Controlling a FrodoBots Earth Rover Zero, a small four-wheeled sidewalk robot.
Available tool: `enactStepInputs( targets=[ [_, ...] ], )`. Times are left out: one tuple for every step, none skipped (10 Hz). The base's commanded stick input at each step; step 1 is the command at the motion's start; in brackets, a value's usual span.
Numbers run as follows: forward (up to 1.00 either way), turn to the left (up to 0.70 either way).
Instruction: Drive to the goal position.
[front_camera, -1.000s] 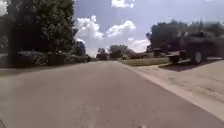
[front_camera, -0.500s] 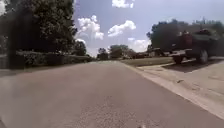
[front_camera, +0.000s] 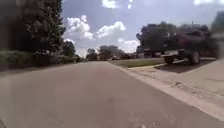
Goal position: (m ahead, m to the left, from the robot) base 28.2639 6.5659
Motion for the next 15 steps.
enactStepInputs(
  targets=[
    [0.7, 0.0],
    [0.7, 0.0],
    [0.7, 0.0],
    [0.7, 0.0],
    [0.7, 0.0],
    [0.7, 0.0],
    [0.7, 0.0],
    [0.7, 0.0],
    [0.7, 0.0],
    [0.7, 0.0],
    [0.7, 0.0],
    [0.7, 0.0],
    [0.7, 0.0],
    [0.7, 0.0],
    [0.7, 0.0]
  ],
)
